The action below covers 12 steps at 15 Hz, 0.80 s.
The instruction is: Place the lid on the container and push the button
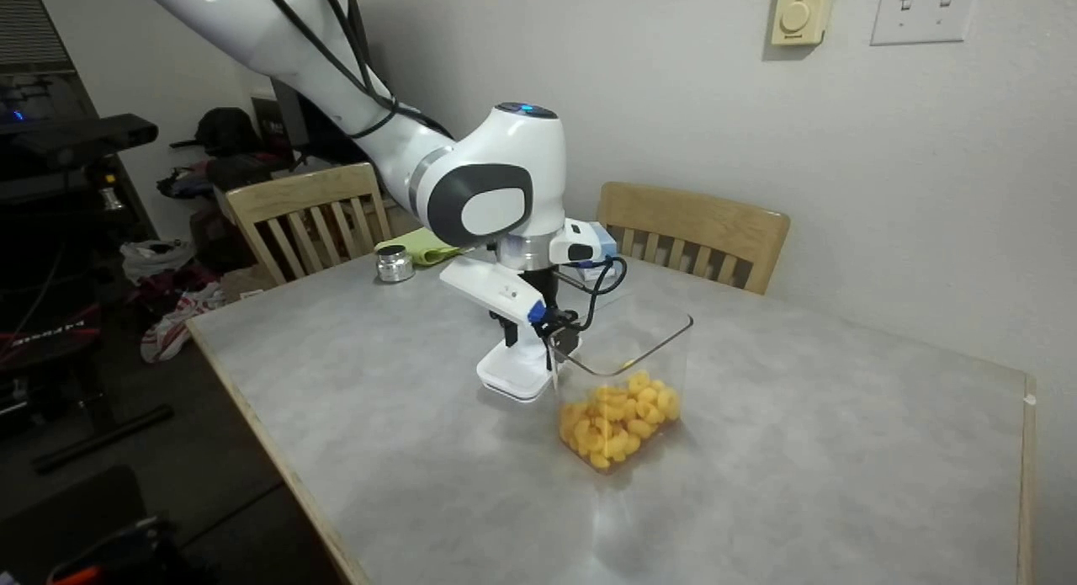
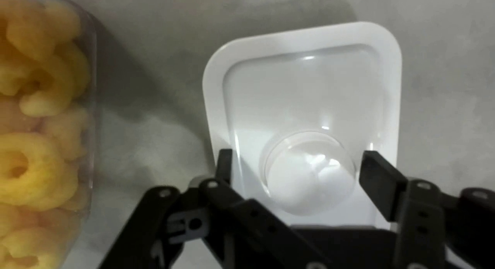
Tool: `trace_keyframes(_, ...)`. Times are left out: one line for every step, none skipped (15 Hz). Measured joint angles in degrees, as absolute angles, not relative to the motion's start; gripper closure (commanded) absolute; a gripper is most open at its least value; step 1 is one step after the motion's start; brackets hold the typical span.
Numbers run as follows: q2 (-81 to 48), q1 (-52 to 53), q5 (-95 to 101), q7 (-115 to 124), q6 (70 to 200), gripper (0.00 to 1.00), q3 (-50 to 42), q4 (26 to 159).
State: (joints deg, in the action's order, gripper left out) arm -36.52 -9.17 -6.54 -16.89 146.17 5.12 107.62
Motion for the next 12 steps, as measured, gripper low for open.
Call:
trace_keyframes(-36.51,-9.27,-6.55,-16.89,146.17,0.55,5.12,107.6)
trace_keyframes(-36.45,-9.33,-6.57,-16.89,146.16,0.62,5.15,107.43)
trace_keyframes(-36.46,-9.36,-6.58,-16.89,146.15,0.66,5.16,107.39)
trace_keyframes(-36.45,-9.37,-6.59,-16.88,146.15,0.71,5.2,107.26)
trace_keyframes(-36.45,-9.38,-6.59,-16.88,146.14,0.71,5.22,107.18)
trace_keyframes(-36.46,-9.38,-6.59,-16.89,146.14,0.71,5.22,107.17)
trace_keyframes(-36.46,-9.38,-6.59,-16.88,146.15,0.71,5.23,107.17)
trace_keyframes(-36.46,-9.39,-6.59,-16.88,146.15,0.71,5.23,107.17)
trace_keyframes(-36.44,-9.39,-6.59,-16.88,146.15,0.71,5.23,107.17)
trace_keyframes(-36.42,-9.39,-6.59,-16.88,146.14,0.71,5.23,107.17)
trace_keyframes(-36.33,-9.39,-6.59,-16.88,146.14,0.71,5.23,107.17)
trace_keyframes(-36.11,-9.39,-6.56,-16.88,146.23,0.71,5.23,107.16)
